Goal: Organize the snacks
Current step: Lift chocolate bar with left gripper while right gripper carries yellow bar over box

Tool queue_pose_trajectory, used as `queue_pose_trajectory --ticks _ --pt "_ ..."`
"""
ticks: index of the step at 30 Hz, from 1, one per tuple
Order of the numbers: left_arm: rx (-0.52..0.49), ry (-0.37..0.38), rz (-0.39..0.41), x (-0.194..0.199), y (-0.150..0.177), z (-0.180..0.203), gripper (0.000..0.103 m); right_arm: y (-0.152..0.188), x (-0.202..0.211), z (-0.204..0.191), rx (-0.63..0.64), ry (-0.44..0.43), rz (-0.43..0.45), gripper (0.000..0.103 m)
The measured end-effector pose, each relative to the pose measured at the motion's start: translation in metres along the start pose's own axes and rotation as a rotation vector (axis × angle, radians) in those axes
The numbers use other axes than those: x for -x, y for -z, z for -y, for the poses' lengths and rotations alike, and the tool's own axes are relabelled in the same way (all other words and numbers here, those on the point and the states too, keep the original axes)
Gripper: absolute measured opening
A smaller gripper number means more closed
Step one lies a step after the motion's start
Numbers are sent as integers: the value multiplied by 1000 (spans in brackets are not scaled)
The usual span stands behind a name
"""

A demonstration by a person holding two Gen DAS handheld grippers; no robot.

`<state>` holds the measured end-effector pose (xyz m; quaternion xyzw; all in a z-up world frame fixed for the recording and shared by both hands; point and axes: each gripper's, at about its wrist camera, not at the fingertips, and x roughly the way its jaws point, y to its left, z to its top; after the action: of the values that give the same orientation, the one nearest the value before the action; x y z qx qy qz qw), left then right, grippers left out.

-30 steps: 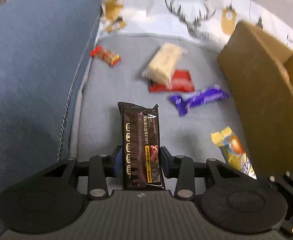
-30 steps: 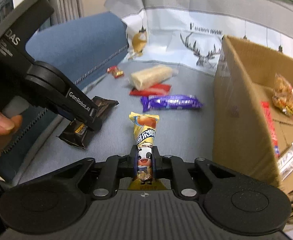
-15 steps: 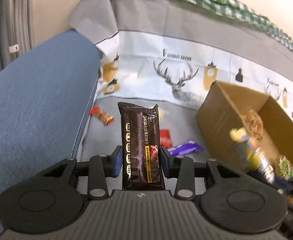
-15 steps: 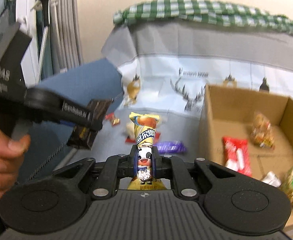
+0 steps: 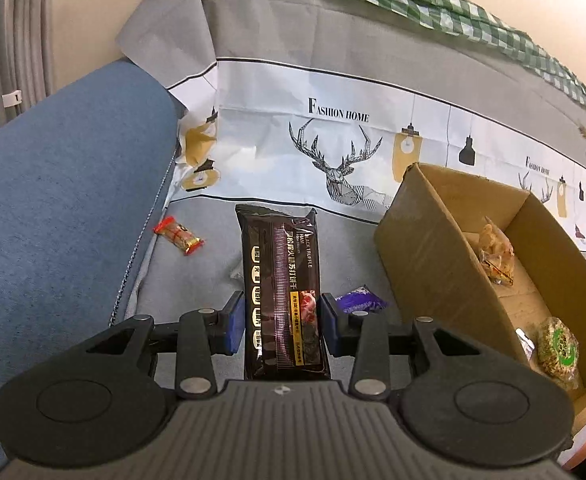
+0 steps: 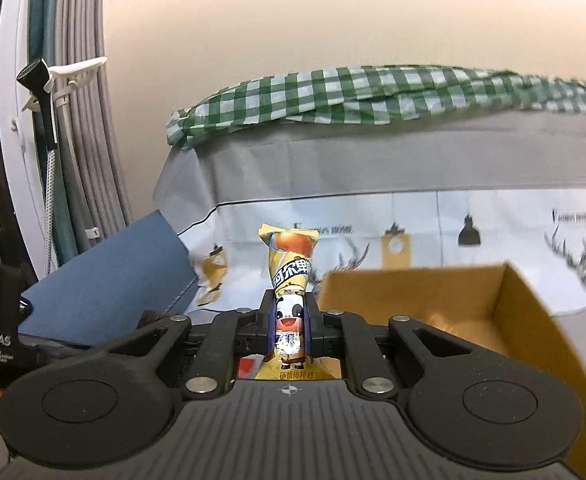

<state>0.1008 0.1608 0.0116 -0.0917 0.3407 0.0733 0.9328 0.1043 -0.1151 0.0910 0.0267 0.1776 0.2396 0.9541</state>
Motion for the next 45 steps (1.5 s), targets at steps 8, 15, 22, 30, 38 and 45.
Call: queue_pose_trajectory --ticks 8,15,22,30,38,45 --pt "-20 -6 -7 -9 -2 6 43 32 -10 53 -109 107 -93 12" --pt "-16 21 23 -10 -5 22 43 34 -3 54 -28 107 -55 12" --pt "-29 97 119 -5 -11 55 43 30 2 59 54 129 -36 12" --pt "-88 213 248 2 -14 106 43 33 4 84 38 180 -49 12" --pt "-153 317 274 -4 -10 157 43 35 0 95 7 216 -64 12" --pt "-233 354 298 -14 -8 184 43 37 -5 92 22 244 -80 12"
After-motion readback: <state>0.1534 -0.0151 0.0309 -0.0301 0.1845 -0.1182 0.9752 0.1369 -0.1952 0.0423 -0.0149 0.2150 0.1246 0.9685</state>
